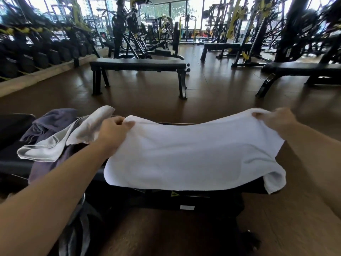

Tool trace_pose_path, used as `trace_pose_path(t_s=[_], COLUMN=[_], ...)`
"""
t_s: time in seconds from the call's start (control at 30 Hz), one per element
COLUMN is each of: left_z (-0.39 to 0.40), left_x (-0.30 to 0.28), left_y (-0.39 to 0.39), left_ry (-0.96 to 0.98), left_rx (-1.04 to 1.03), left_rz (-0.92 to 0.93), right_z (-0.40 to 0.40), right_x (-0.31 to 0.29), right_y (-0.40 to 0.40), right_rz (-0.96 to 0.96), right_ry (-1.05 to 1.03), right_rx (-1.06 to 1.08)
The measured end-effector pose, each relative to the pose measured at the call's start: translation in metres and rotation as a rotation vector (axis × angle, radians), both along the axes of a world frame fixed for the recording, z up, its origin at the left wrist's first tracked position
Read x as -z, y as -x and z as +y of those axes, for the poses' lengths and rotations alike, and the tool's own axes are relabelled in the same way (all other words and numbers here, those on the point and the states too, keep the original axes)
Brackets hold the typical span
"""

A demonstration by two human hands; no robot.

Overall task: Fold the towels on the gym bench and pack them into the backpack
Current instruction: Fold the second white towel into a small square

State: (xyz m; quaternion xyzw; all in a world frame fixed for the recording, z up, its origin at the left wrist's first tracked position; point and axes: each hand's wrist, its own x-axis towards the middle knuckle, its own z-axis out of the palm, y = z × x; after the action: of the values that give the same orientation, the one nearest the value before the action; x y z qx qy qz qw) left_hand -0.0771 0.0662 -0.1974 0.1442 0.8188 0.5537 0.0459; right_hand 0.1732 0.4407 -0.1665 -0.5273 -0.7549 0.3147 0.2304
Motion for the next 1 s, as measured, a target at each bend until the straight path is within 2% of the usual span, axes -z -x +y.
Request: trace_pose_path(t_s=[0.1, 0.2, 0.27, 0.33, 0.4, 0.43, 0.5, 0.57, 0.7, 0.8, 0.9, 1.0], left_z=[0.009, 0.017, 0.024, 0.035, 0.046, 0.051, 0.053, 0.047, 0.029, 0.034, 0.052, 0.073], left_x=[0.006, 0.008, 0.009, 0.015, 0.025, 0.03, 0.036, 0.037, 0.04, 0.043, 0.031, 0.013], left_y=[0.002, -0.002, -0.015, -0.027, -0.039, -0.042, -0.037, -0.021, 0.01, 0.012, -0.023, -0.097], left_ry=[0.115, 0.373, 0.516, 0.487, 0.537, 0.643, 0.922, 1.027, 0.984, 0.85, 0.559, 0.292], left_rx=[0.029, 0.051, 0.067, 0.238, 0.389, 0.426, 0.442, 0.374, 0.153, 0.158, 0.331, 0.651], left_rz=[0.121, 0.332, 0.576, 0.724, 0.68, 0.609, 0.548, 0.532, 0.443, 0.496, 0.664, 0.851], right_z=[-0.005, -0.007, -0.001, -0.009, -0.014, -0.014, -0.017, -0.017, -0.015, -0.018, -0.029, -0.041], right_x=[0.021, 0.027, 0.019, -0.001, -0.015, -0.02, -0.028, -0.032, -0.03, -0.029, -0.035, -0.043], right_y=[0.002, 0.0, -0.005, -0.016, -0.02, -0.018, -0.014, -0.011, -0.019, -0.022, -0.017, -0.003], right_rz=[-0.104, -0.163, -0.029, 0.157, 0.285, 0.357, 0.51, 0.595, 0.694, 0.698, 0.721, 0.826], right_ry=[0.216, 0.311, 0.477, 0.67, 0.762, 0.791, 0.794, 0.785, 0.801, 0.874, 0.854, 0.911], right_rx=[-0.07, -0.122, -0.235, -0.361, -0.518, -0.549, -0.506, -0.465, -0.388, -0.377, -0.375, -0.415])
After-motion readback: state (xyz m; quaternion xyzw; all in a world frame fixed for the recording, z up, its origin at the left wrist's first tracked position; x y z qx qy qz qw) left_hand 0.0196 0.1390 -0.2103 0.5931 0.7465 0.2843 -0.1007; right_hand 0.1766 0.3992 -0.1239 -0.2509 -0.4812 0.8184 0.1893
